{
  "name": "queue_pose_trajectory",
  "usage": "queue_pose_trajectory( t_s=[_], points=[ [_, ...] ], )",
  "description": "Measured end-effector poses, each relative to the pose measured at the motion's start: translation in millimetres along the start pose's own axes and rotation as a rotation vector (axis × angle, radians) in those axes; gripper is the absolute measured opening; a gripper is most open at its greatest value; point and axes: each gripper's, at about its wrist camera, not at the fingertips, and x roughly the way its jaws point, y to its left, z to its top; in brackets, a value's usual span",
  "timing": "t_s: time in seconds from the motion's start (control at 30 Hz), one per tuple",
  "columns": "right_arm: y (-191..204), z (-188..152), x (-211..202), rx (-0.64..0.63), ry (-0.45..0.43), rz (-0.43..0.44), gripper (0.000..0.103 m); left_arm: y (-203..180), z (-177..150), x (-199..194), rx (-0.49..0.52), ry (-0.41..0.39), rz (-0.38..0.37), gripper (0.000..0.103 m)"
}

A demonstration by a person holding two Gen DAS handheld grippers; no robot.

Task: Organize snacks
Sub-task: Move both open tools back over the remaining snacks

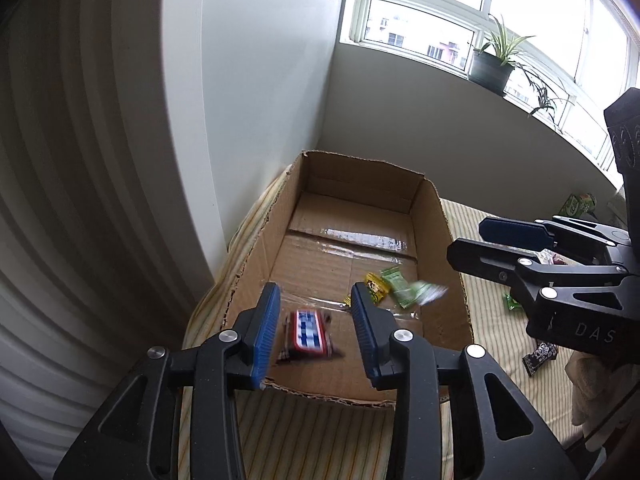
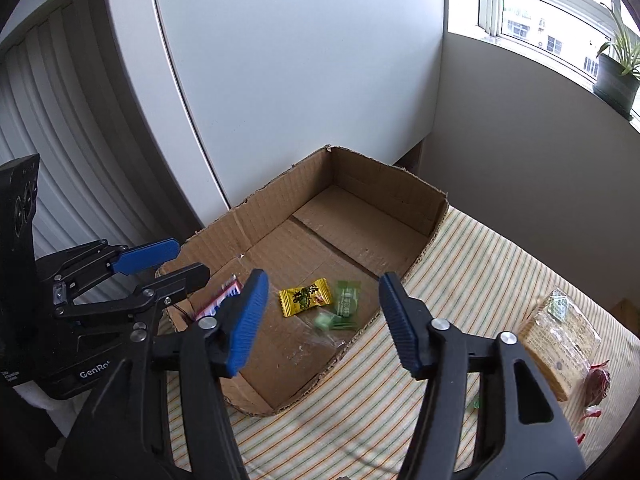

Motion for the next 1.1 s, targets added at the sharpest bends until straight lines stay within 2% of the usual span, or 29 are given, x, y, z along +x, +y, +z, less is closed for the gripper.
queue_pose_trajectory(
  t_s=[0.07, 0.17, 0.53, 0.9, 1.1],
  points=[
    [-2, -1, -4, 0.015, -0.006, 0.009, 0.062, 0, 0, -3, 0.000, -0.010, 0.010, 0.052],
    [-7, -3, -12, 0.026, -0.023, -0.011, 0.070, 0, 1, -5, -0.001, -0.018, 0.008, 0.052],
    [-38, -26, -58, 0.085, -0.052, -0.055, 0.070, -24, -4, -18, 0.016, -0.028, -0.031, 0.052],
    [-99, -80, -123, 0.160, -0.057, -0.158, 0.070, -71, -19, -32, 0.063, -0.020, -0.111, 0.052],
    [-139, -119, -148, 0.243, -0.030, -0.198, 0.070, -111, -34, -30, 0.144, 0.017, -0.165, 0.052]
  ],
)
